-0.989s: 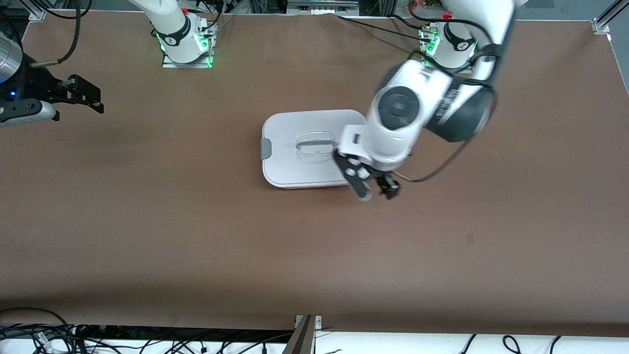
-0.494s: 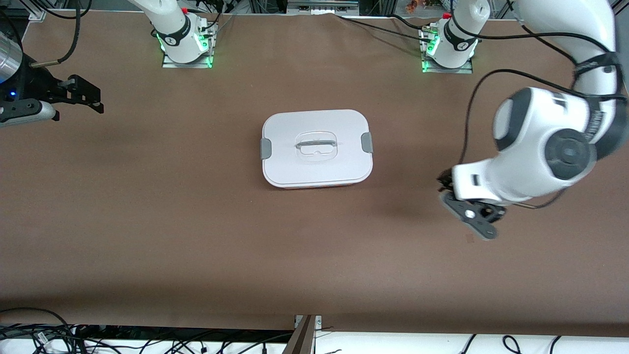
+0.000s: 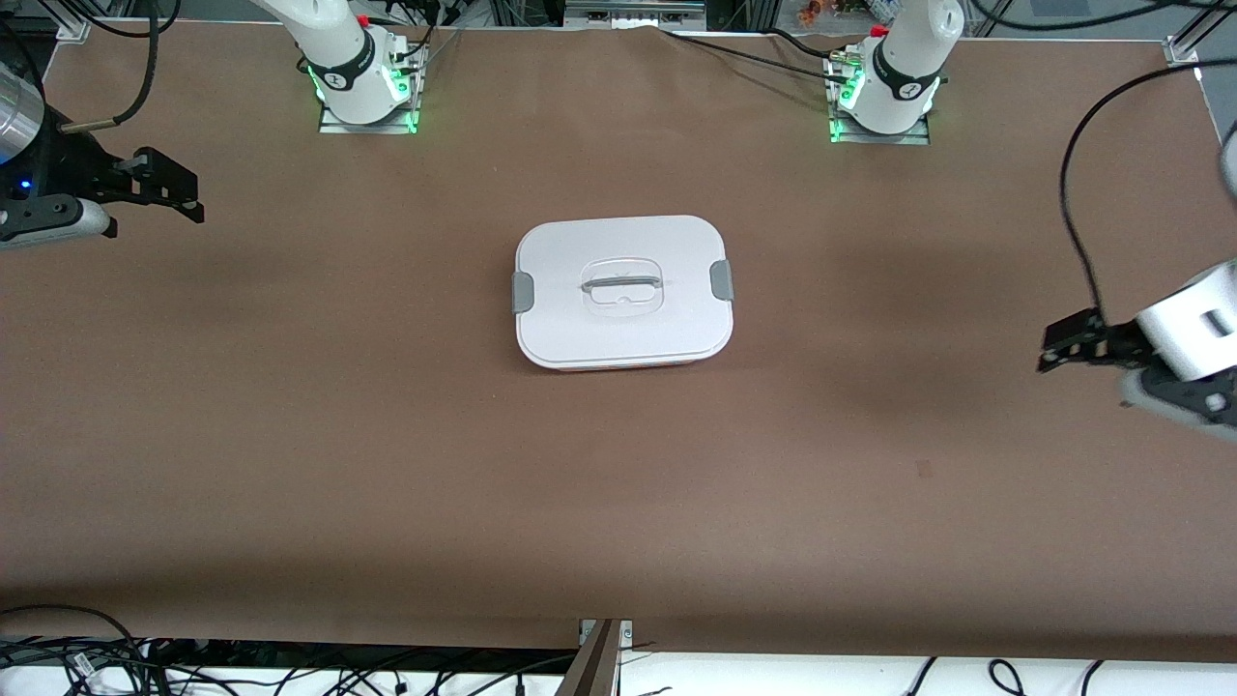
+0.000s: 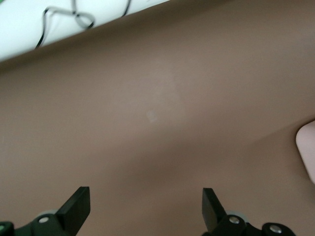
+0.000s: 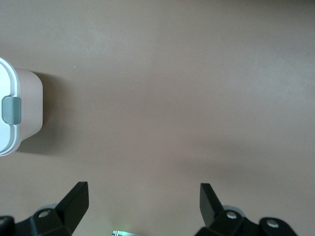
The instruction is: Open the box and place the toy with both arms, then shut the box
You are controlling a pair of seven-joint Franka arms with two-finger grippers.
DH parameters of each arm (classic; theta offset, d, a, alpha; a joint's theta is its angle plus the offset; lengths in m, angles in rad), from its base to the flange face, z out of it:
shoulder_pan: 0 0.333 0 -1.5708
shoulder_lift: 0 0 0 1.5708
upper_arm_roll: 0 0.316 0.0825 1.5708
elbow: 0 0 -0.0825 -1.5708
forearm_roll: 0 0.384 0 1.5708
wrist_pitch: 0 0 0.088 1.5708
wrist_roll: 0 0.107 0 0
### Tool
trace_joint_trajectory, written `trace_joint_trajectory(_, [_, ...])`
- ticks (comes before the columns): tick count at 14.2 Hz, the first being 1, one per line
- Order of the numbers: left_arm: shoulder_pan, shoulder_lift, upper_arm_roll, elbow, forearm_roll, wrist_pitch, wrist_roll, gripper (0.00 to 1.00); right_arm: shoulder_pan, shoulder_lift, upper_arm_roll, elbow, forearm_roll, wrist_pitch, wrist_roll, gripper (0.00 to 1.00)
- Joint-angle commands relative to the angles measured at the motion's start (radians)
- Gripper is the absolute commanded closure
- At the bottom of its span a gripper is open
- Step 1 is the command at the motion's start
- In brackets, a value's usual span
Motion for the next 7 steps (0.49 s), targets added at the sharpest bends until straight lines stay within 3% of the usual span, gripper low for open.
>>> trace_joint_trajectory(1, [0.000, -0.111, 0.007, -0.113, -0.008, -0.061, -0.136, 0.00, -0.010, 0.006, 0.007, 0.019, -0.004, -0.020, -0.007, 0.00])
trace_joint_trajectory(4, [-0.040, -0.199, 0.004, -0.210, 0.067, -0.077, -0.153, 0.00, -0.010, 0.006, 0.007, 0.021, -0.004, -0.020, -0.007, 0.00])
trace_joint_trajectory(7, [-0.051, -0.213, 0.004, -0.234, 0.072, -0.077, -0.159, 0.00, -0.010, 0.006, 0.007, 0.021, -0.005, -0.020, -0.007, 0.00])
